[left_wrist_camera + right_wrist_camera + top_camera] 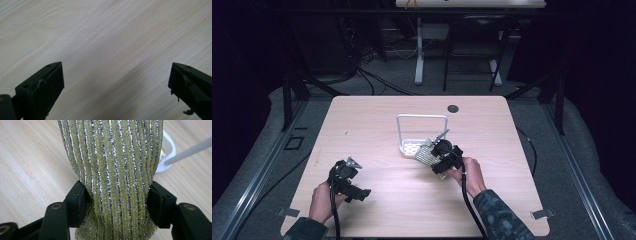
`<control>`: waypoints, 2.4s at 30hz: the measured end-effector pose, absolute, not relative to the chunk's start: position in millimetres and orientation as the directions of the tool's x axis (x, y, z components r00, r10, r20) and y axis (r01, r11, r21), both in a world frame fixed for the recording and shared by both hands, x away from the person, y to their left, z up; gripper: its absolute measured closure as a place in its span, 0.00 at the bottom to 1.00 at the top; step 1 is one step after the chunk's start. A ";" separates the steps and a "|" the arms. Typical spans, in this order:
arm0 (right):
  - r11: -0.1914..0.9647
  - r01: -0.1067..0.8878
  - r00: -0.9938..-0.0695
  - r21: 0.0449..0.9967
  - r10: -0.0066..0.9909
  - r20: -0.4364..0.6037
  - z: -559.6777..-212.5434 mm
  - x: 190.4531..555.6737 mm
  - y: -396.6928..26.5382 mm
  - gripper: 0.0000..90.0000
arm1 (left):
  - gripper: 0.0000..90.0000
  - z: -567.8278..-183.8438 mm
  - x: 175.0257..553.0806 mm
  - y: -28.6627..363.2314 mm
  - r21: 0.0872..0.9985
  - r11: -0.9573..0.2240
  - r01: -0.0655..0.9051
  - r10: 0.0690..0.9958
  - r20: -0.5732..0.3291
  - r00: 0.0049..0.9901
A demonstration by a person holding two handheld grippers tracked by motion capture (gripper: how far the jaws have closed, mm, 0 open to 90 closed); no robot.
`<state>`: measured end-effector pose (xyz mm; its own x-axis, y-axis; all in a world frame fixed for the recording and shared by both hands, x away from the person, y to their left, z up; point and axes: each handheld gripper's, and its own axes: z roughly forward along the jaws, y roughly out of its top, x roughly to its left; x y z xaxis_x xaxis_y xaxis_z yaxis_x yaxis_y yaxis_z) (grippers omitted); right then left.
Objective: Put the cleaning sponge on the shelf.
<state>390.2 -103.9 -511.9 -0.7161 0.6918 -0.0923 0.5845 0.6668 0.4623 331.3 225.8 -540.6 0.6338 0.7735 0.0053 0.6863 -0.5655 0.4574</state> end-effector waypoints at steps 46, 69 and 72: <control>0.698 0.545 -0.677 0.465 0.694 -0.247 -537.2 437.7 -51.9 0.37 | 0.00 -539.7 332.0 229.8 0.467 -0.555 0.688 0.775 -0.008 0.632; 0.698 0.517 -0.674 0.496 0.689 -0.267 -537.4 437.8 -47.5 0.17 | 0.00 -539.9 331.6 229.0 0.465 -0.566 0.681 0.764 -0.015 0.645; 0.695 0.502 -0.676 0.515 0.686 -0.267 -533.3 435.5 -46.9 0.16 | 0.00 -539.9 331.6 228.2 0.464 -0.568 0.680 0.762 -0.016 0.647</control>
<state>435.5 -46.9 -533.3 -0.6764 0.6864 -0.2671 0.5021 0.6951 0.5146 331.6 228.2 -539.9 0.6470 0.7623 -0.0157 0.6800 -0.5676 0.4641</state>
